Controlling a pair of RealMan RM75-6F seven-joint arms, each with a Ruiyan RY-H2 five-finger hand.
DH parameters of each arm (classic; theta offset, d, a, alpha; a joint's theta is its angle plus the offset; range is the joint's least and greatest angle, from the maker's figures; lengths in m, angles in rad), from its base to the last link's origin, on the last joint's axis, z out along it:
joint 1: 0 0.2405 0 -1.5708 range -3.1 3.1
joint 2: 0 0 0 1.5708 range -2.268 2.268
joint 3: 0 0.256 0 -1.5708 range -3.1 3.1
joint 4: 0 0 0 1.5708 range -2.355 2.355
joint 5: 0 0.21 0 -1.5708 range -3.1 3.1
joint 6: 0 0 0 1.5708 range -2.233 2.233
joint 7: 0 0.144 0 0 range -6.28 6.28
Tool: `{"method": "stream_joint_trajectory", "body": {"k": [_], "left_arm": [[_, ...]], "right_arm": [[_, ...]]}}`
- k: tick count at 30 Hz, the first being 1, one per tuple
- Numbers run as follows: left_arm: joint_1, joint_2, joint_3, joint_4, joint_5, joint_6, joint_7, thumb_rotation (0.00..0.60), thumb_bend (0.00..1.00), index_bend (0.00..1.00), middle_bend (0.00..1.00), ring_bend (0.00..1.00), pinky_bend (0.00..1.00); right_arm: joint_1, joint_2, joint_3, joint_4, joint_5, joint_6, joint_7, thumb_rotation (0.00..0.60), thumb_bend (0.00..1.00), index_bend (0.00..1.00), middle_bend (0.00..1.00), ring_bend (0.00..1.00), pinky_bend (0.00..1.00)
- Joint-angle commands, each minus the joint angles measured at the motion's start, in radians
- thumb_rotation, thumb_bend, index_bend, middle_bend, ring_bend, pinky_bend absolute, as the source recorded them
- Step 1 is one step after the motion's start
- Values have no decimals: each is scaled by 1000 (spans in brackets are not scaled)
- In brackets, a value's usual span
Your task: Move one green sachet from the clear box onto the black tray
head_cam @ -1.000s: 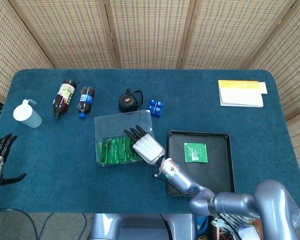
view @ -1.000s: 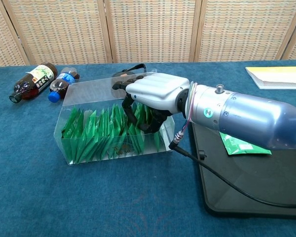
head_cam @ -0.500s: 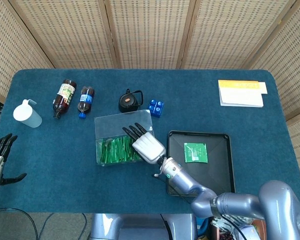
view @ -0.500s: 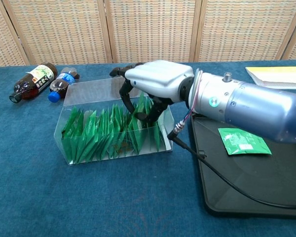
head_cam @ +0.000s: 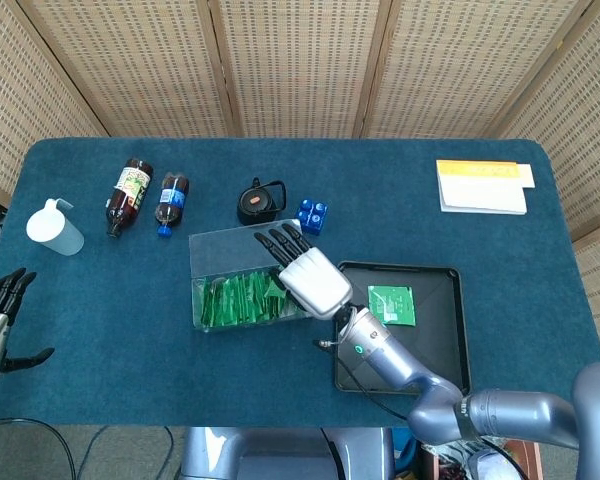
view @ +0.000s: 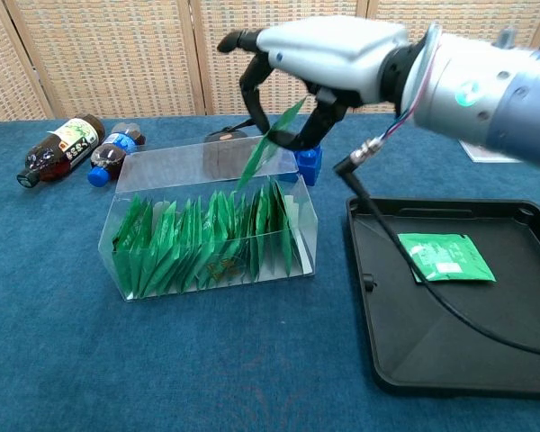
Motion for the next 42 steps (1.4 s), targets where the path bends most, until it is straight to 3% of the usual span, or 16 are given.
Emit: {"method": "stream_joint_trajectory", "body": {"k": [1, 8, 16, 23, 32, 33, 35, 37, 39, 42], "left_arm": [[1, 1, 1, -1, 3, 3, 0, 600, 62, 0, 0, 0, 0], [5, 5, 3, -6, 13, 13, -5, 600, 63, 0, 0, 0, 0], [8, 6, 7, -11, 24, 18, -4, 600, 63, 0, 0, 0, 0], [11, 2, 15, -18, 39, 27, 16, 600, 63, 0, 0, 0, 0], [13, -4, 18, -24, 44, 31, 41, 600, 63, 0, 0, 0, 0], [13, -4, 18, -24, 43, 30, 41, 600, 63, 0, 0, 0, 0], [13, -5, 18, -23, 42, 29, 42, 600, 63, 0, 0, 0, 0], [13, -5, 18, -22, 41, 28, 42, 600, 63, 0, 0, 0, 0], [12, -6, 18, -21, 41, 27, 42, 600, 63, 0, 0, 0, 0], [11, -6, 18, -20, 40, 26, 42, 600, 63, 0, 0, 0, 0]], "right_arm": [[-20, 46, 5, -45, -6, 22, -12, 600, 587, 644, 94, 0, 70], [-110, 205, -32, -164, -74, 94, 19, 600, 591, 644, 94, 0, 71], [-268, 338, -162, -180, -230, 194, 158, 600, 601, 644, 94, 0, 71], [-370, 329, -259, -81, -335, 241, 286, 600, 603, 645, 94, 0, 71], [-412, 306, -271, -15, -366, 244, 353, 600, 603, 644, 93, 0, 74], [-415, 309, -274, -12, -368, 240, 360, 600, 603, 628, 85, 0, 78], [-419, 317, -280, -10, -375, 230, 377, 600, 567, 481, 46, 0, 88], [-422, 326, -283, -13, -375, 224, 381, 600, 408, 236, 6, 0, 93], [-426, 335, -284, -17, -380, 224, 378, 600, 256, 115, 0, 0, 93], [-439, 348, -283, -22, -389, 237, 367, 600, 169, 55, 0, 0, 93]]}}
